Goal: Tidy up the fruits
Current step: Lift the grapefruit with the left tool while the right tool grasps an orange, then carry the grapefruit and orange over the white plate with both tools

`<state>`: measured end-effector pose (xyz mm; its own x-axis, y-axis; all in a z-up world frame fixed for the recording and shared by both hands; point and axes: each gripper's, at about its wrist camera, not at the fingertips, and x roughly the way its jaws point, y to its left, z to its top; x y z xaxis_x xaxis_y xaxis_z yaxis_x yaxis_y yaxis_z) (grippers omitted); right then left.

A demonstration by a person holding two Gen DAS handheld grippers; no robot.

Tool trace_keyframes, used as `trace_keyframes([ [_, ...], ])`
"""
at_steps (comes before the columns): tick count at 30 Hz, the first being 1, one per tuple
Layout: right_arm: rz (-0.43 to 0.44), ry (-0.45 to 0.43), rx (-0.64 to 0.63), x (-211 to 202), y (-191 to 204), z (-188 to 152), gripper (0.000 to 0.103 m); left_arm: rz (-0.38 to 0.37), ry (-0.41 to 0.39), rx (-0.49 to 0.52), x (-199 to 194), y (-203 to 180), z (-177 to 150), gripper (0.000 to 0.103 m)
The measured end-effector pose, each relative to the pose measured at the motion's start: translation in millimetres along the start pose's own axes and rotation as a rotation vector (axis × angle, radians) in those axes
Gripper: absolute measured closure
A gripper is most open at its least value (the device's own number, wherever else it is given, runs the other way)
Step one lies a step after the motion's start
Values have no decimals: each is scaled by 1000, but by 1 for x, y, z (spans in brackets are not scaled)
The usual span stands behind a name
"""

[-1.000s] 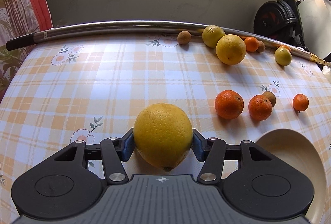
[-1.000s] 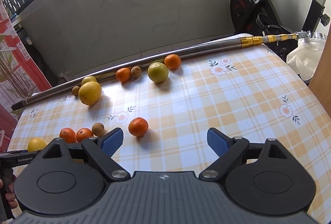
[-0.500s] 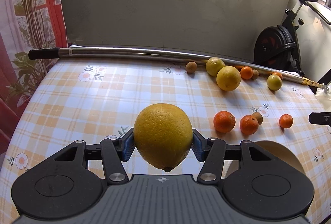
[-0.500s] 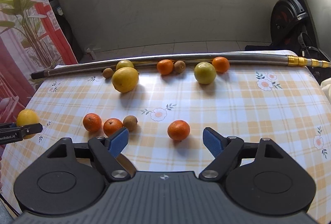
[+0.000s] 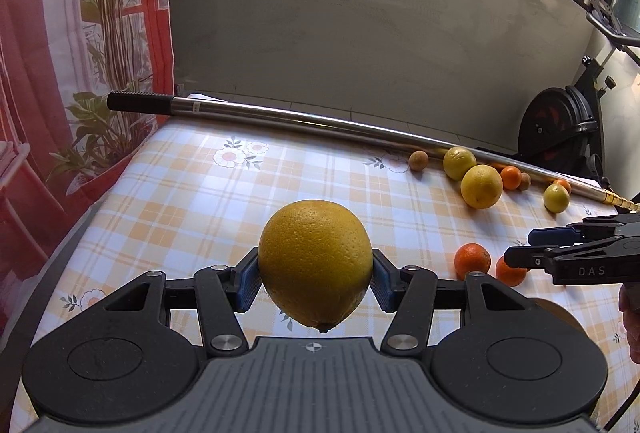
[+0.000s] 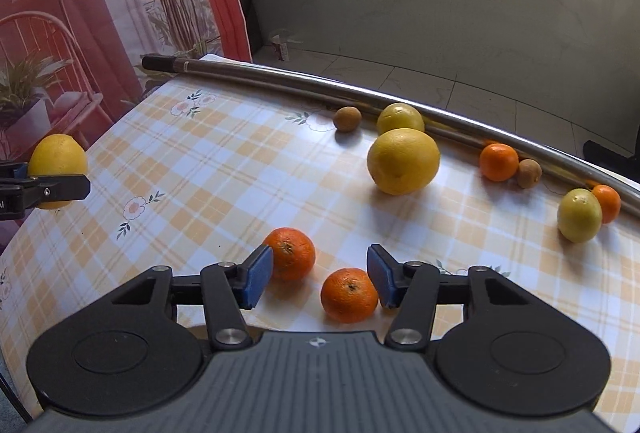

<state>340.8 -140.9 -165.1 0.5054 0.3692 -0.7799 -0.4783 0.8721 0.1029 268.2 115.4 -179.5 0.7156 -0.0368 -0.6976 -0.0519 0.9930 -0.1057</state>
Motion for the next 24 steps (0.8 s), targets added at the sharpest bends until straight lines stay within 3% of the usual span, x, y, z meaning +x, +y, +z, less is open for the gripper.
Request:
trace_keyframes([
  [5, -3, 58, -76, 23, 15, 9, 47, -4, 2, -16, 0, 4, -1, 45],
  [10, 3, 90, -52, 38, 15, 11, 47, -15, 6, -7, 1, 2, -3, 45],
  [13, 16, 114, -33, 43, 15, 11, 56, -20, 9, -4, 1, 1, -6, 45],
  [16, -4, 123, -40, 46, 18, 11, 61, -29, 10, -4, 1, -1, -8, 45],
  [24, -2, 93, 13, 40, 17, 7, 62, -47, 11, 9, -4, -5, -12, 45],
])
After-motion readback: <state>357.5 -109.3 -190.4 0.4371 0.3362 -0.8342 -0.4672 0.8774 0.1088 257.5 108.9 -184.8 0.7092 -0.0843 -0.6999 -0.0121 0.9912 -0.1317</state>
